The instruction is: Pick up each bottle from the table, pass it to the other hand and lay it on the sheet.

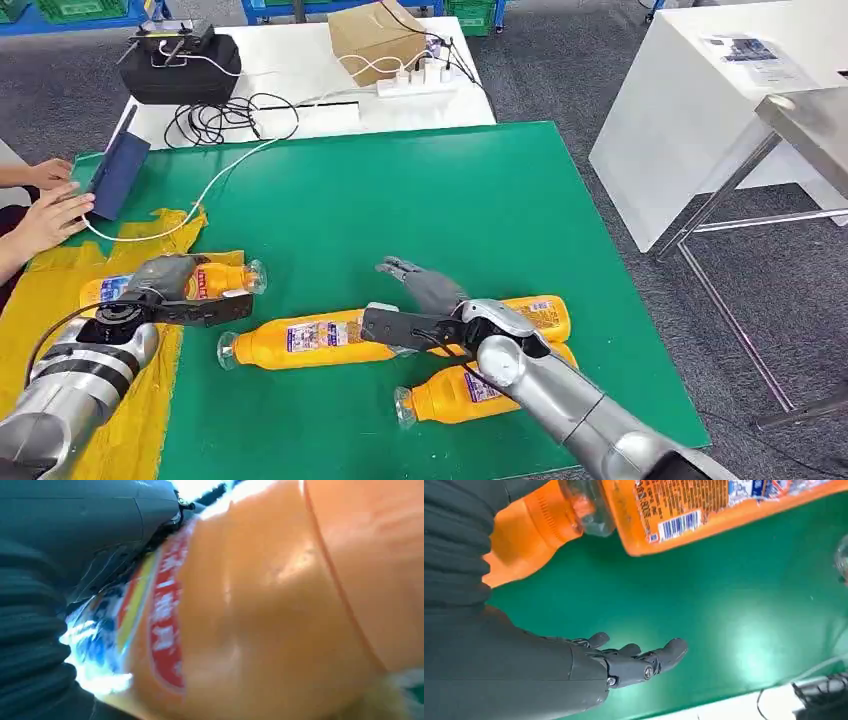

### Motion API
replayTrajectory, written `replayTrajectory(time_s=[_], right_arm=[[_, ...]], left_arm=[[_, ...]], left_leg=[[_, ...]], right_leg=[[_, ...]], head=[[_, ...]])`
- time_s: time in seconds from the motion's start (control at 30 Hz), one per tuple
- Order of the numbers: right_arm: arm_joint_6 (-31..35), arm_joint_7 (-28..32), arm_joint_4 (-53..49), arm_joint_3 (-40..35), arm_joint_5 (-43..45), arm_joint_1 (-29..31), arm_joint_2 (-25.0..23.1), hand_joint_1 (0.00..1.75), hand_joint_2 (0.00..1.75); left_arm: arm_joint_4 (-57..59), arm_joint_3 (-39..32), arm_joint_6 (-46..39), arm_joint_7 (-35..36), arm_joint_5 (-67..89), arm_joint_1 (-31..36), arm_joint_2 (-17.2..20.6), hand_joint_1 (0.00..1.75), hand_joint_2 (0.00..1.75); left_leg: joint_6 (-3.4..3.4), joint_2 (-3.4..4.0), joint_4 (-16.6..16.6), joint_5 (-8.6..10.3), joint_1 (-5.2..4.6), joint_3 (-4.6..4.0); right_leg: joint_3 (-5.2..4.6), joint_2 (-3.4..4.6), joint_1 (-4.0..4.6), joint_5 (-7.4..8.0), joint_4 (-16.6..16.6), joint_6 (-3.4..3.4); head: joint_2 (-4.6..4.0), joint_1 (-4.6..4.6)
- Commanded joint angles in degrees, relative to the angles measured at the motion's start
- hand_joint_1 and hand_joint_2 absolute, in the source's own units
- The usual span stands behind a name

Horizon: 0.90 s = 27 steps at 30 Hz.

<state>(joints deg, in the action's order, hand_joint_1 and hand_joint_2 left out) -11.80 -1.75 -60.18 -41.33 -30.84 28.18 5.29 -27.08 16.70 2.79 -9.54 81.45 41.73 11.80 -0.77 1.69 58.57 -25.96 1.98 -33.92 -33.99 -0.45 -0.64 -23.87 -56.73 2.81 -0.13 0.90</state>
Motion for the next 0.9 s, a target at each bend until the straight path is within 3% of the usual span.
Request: replayTrajectory(time_s=[0.03, 0.3, 0.63, 0.9], right_arm=[[0.3, 1.5, 16.4, -3.8, -0.6, 6.3, -6.1, 0.0, 1.75], [0.8, 2.8, 22.0, -6.2, -2.5, 8.8, -11.0, 0.0, 1.75], [0.7, 3.0, 22.7, -7.0, -3.2, 9.4, -11.7, 0.0, 1.75], [0.4, 2.8, 29.3, -13.0, -7.7, 10.9, -16.6, 0.0, 1.75]], left_arm=[[4.2, 3.8, 5.9, -7.6, -8.1, 4.4, -0.9, 0.0, 1.75], [3.9, 5.8, 8.3, -10.3, -14.2, 5.1, 0.5, 0.0, 1.75], [3.8, 5.7, 8.4, -11.2, -16.1, 5.0, 0.7, 0.0, 1.75], [0.7, -1.5, 13.6, -22.4, -31.9, 3.1, 2.0, 0.0, 1.75]], left_leg=[[0.15, -0.12, -0.1, 0.01, -0.05, 0.15], [0.12, -0.05, 0.0, 0.02, -0.05, 0.12], [0.09, -0.08, 0.0, 0.04, -0.04, 0.08], [0.06, -0.01, 0.0, 0.02, -0.04, 0.12]], right_leg=[[0.11, 0.01, -0.04, -0.01, 0.0, -0.1], [0.01, 0.08, -0.03, 0.0, -0.1, -0.12], [0.01, 0.01, -0.03, -0.01, -0.1, -0.07], [0.0, 0.08, -0.03, -0.02, -0.1, -0.1]], head=[[0.0, 0.02], [0.0, 0.0], [0.0, 0.0], [0.0, 0.0]])
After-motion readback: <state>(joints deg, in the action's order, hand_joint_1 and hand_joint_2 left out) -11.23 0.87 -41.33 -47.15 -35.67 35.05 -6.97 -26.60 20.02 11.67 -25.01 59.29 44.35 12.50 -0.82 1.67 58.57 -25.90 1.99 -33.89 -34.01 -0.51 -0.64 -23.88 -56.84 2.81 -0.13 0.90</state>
